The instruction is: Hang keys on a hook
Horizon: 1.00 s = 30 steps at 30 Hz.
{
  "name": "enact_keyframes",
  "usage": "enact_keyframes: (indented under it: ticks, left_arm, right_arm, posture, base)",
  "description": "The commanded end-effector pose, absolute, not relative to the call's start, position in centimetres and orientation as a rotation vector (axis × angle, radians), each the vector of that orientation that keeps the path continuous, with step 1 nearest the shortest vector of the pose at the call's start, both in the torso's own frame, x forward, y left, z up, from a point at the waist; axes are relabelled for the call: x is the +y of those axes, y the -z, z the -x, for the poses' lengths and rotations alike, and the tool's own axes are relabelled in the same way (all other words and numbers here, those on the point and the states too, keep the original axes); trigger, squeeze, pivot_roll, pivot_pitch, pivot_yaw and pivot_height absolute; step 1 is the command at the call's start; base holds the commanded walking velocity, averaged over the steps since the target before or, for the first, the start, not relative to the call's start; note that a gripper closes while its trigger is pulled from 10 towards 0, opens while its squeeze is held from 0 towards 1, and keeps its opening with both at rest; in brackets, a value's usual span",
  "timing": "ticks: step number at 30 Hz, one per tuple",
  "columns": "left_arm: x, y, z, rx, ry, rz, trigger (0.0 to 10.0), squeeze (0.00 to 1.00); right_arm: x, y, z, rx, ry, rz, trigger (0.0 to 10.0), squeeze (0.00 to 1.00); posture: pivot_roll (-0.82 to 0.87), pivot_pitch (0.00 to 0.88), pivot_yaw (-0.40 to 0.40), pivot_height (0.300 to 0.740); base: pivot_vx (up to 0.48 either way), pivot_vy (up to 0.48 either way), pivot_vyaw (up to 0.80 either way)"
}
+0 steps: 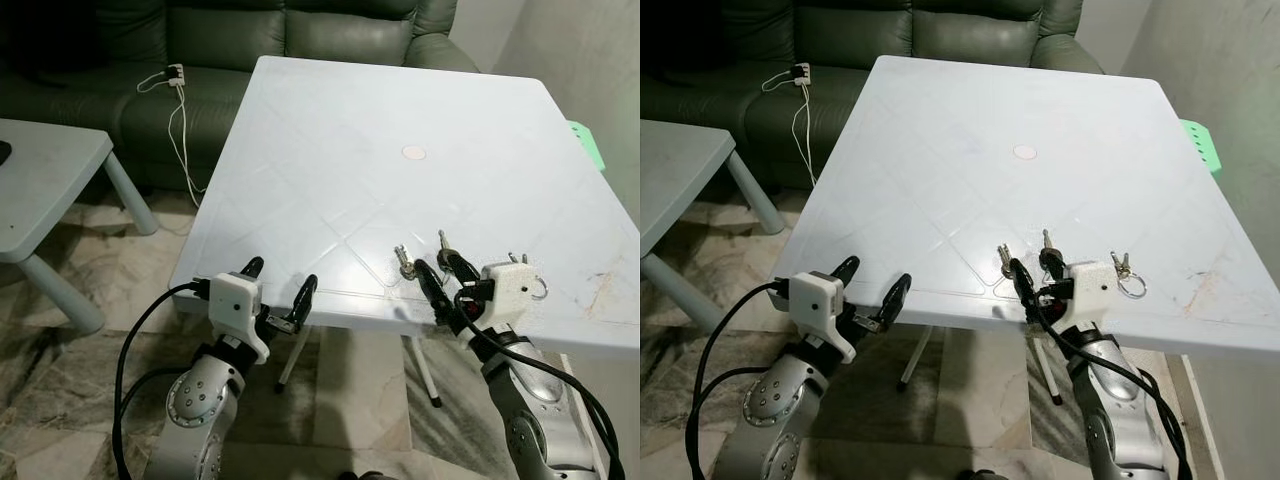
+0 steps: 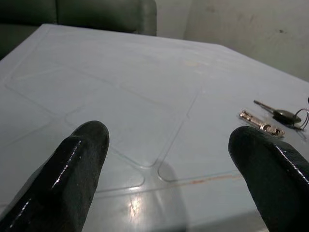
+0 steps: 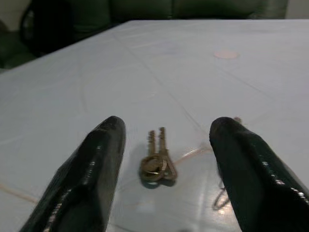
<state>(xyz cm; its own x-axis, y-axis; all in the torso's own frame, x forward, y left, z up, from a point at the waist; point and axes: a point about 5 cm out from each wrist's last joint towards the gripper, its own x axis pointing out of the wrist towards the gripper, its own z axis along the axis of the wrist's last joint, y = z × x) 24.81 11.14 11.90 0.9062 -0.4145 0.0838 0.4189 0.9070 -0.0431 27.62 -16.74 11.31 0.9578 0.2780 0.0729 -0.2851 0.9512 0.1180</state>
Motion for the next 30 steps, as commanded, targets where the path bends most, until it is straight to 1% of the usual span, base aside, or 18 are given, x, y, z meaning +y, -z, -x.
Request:
enact_keyframes:
  ticks: [1,2,3,4,5,10,12,19,30]
  left_arm:
    - [10.9,-12.3,-24.6,-0.08,0.445,0.046,10.0,0.0]
    - [10.9,-12.3,-24.6,-0.079,0.446,0.047,10.0,0.0]
    - [10.8,-12.3,-24.6,-0.078,0.447,0.049,10.0,0.0]
    - [10.8,-12.3,-24.6,-0.078,0.448,0.047,10.0,0.0]
    - [10.8,-12.3,-24.5,-0.078,0.447,0.048,10.0,0.0]
    - [10.7,-12.3,-24.4,-0.072,0.445,0.048,10.0,0.0]
    - [10.7,-12.3,-24.4,-0.075,0.446,0.044,10.0,0.0]
    - [10.7,-12.3,-24.0,-0.067,0.444,0.054,10.0,0.0]
    - [10.6,-12.2,-23.8,-0.058,0.451,0.055,10.0,0.0]
  right_arm:
    - [-17.0,-11.7,-27.8,-0.065,-0.265,-0.11,10.0,1.0]
    - [-17.1,-11.8,-27.9,-0.061,-0.252,-0.109,10.0,1.0]
    - [-17.2,-11.8,-28.1,-0.056,-0.233,-0.109,10.0,0.14]
    - [-17.2,-11.9,-28.1,-0.055,-0.228,-0.11,10.0,0.14]
    - [-17.2,-11.9,-28.2,-0.056,-0.219,-0.108,10.0,0.0]
    - [-16.6,-12.0,-28.9,-0.012,-0.104,-0.108,10.0,0.0]
    - [-16.4,-12.0,-29.0,-0.006,-0.091,-0.102,10.0,0.0]
    - [-15.2,-11.8,-29.0,0.056,-0.028,-0.164,10.0,0.0]
    - [-14.8,-11.1,-28.7,0.13,0.063,-0.152,10.0,0.0]
  posture:
    - [0.04,0.142,-0.099,0.74]
    - [0.04,0.142,-0.101,0.74]
    - [0.04,0.142,-0.102,0.74]
    - [0.04,0.141,-0.102,0.74]
    - [0.05,0.14,-0.103,0.74]
    - [0.05,0.137,-0.104,0.74]
    - [0.05,0.134,-0.106,0.74]
    - [0.06,0.131,-0.107,0.74]
    - [0.06,0.13,-0.104,0.74]
  base:
    - [0.0,0.0,0.0]
    - [0.0,0.0,0.0]
    - [0.0,0.0,0.0]
    - [0.0,0.0,0.0]
    - [0.0,0.0,0.0]
    - [0.0,0.0,0.0]
    - [0.0,0.0,0.0]
    - [0.0,0.0,0.0]
    - [0.0,0.0,0.0]
